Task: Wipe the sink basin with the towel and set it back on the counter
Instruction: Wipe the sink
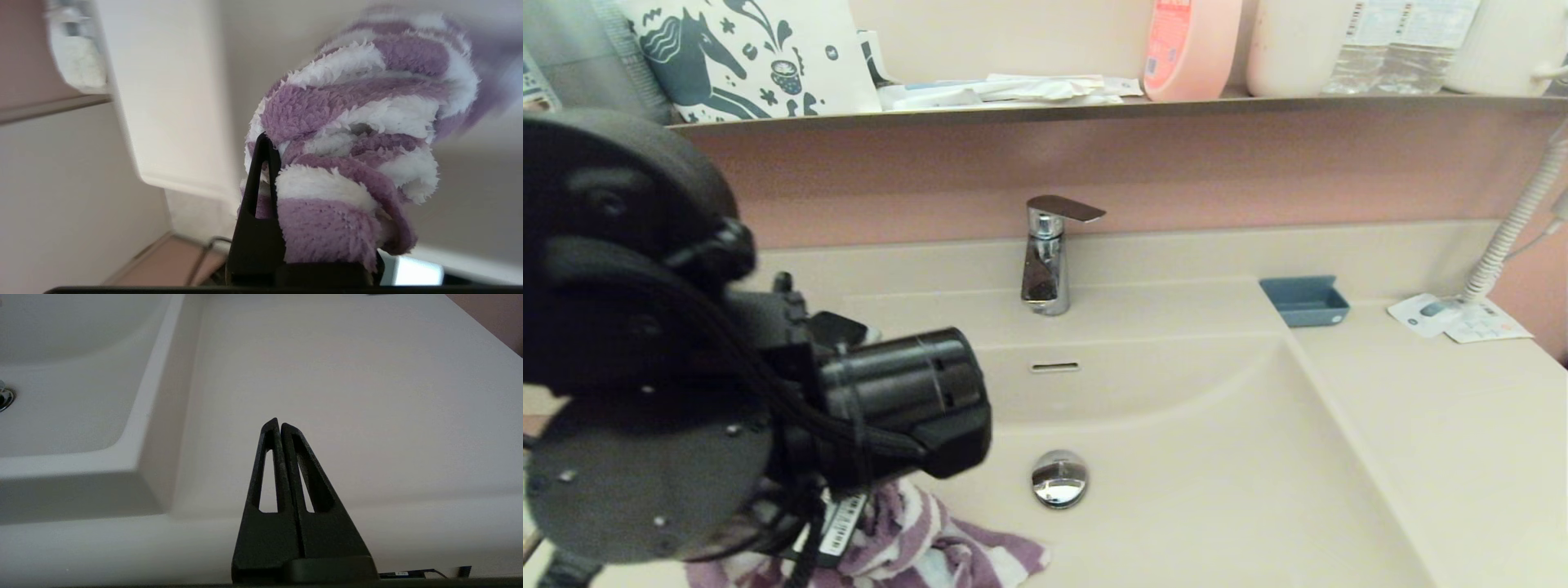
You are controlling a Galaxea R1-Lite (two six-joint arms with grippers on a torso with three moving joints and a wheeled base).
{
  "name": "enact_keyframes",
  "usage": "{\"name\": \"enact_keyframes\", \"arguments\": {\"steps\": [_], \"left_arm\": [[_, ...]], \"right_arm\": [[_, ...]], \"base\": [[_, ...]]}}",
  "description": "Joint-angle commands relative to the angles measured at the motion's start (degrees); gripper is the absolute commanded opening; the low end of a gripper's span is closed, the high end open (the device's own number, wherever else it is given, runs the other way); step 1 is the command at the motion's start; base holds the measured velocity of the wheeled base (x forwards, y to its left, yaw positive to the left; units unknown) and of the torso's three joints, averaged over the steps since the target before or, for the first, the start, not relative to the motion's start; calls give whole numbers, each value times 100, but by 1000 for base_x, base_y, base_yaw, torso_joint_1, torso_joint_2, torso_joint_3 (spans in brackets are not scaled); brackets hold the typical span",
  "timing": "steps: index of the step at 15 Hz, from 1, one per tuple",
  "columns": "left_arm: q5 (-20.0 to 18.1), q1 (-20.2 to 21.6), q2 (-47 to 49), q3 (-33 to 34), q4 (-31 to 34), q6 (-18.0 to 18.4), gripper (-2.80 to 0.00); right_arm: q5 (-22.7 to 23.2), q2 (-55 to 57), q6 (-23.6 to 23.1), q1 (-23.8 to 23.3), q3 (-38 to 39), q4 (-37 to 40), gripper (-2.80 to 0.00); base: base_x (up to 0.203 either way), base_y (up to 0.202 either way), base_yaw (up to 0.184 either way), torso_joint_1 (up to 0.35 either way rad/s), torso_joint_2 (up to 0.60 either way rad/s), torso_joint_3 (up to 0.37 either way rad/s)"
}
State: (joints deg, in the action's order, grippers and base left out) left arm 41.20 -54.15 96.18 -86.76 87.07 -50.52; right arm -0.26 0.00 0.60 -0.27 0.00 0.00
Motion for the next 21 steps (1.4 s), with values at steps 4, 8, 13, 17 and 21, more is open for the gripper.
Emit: {"name": "enact_keyframes", "arguments": {"steps": [4, 8, 13, 17, 21], "left_arm": [[1424, 1242, -1013, -223, 288, 185, -280], [2024, 1779, -1588, -868, 289, 353, -280], [2780, 2879, -2248, -2153, 289, 2950, -280], [3458, 3667, -2437, -2556, 289, 4083, -280], [3525, 3824, -2368, -2427, 289, 4035, -280]], "right_arm": [[0, 0, 0, 0, 0, 0, -280], [0, 0, 0, 0, 0, 0, -280], [0, 0, 2, 0, 0, 0, -280], [0, 0, 2, 0, 0, 0, -280], [0, 0, 2, 0, 0, 0, -280]], "base": [[0, 0, 0, 0, 0, 0], [0, 0, 0, 0, 0, 0], [0, 0, 0, 0, 0, 0], [0, 0, 0, 0, 0, 0], [0, 0, 0, 0, 0, 0]]}}
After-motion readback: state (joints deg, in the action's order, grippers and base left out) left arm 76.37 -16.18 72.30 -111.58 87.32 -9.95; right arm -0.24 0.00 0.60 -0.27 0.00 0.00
